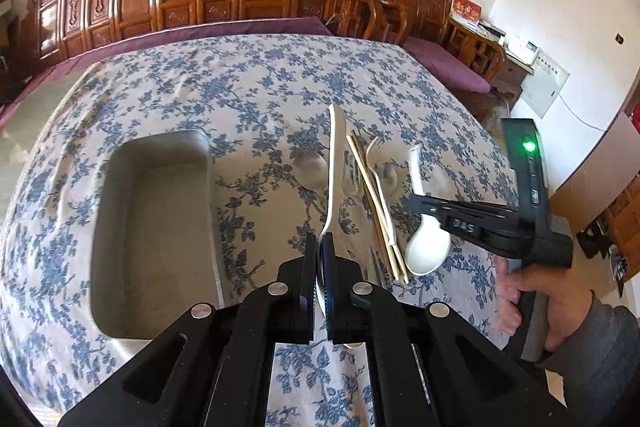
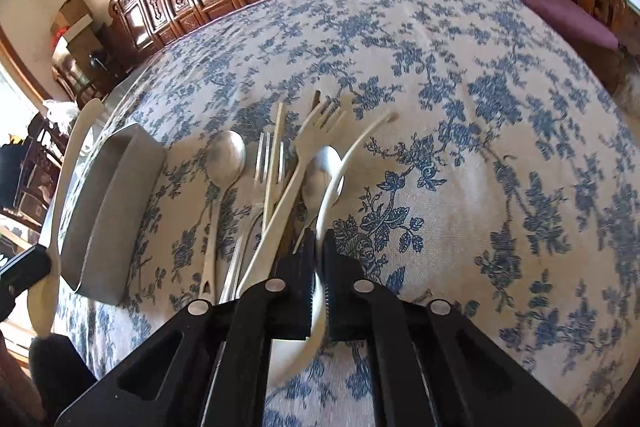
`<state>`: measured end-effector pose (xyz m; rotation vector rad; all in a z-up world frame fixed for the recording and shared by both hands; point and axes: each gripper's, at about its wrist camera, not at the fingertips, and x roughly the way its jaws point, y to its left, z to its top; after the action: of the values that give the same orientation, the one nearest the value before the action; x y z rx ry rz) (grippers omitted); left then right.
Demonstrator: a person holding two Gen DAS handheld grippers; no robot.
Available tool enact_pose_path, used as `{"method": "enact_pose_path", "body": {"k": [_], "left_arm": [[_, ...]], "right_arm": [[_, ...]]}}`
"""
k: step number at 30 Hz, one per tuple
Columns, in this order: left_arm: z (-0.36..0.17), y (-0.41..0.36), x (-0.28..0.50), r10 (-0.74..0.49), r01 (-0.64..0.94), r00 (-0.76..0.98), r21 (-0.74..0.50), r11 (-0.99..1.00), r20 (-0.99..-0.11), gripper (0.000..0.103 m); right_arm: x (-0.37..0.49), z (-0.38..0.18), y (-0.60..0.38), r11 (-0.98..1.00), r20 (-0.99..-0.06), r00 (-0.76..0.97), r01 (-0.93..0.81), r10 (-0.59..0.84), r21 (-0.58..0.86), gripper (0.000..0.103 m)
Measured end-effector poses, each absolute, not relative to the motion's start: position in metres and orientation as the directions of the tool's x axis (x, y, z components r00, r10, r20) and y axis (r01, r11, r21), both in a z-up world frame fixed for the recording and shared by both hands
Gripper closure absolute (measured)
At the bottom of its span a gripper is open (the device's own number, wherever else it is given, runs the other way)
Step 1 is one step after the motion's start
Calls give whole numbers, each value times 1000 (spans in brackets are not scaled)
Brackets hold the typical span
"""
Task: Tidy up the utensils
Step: 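Grasp a metal knife with the left tool while the right tool grasps a white plastic spoon, then lower the knife into the grey tray with the left tool while the right tool drops the white spoon in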
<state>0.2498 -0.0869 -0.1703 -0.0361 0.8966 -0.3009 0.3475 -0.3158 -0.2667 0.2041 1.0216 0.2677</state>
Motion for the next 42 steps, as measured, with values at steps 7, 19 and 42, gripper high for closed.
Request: {"method": "enact_pose_path", "body": {"k": [7,19,42], "left_arm": [[-154,-62,245,-236,211,623,-131,969,-746,101],[-158,12,259,-150,100,616,-111,989,-773,101],[-213,58,290,-117,46,563,-111,993,-818,101]], "right_arm": [[328,-231,-309,952,-780,545,-197,306,236,98],[312,-179,-253,909,-720,565,-338,404,244,98],[318,-179,-151,845,-744,485,-496,461,200,98]]}}
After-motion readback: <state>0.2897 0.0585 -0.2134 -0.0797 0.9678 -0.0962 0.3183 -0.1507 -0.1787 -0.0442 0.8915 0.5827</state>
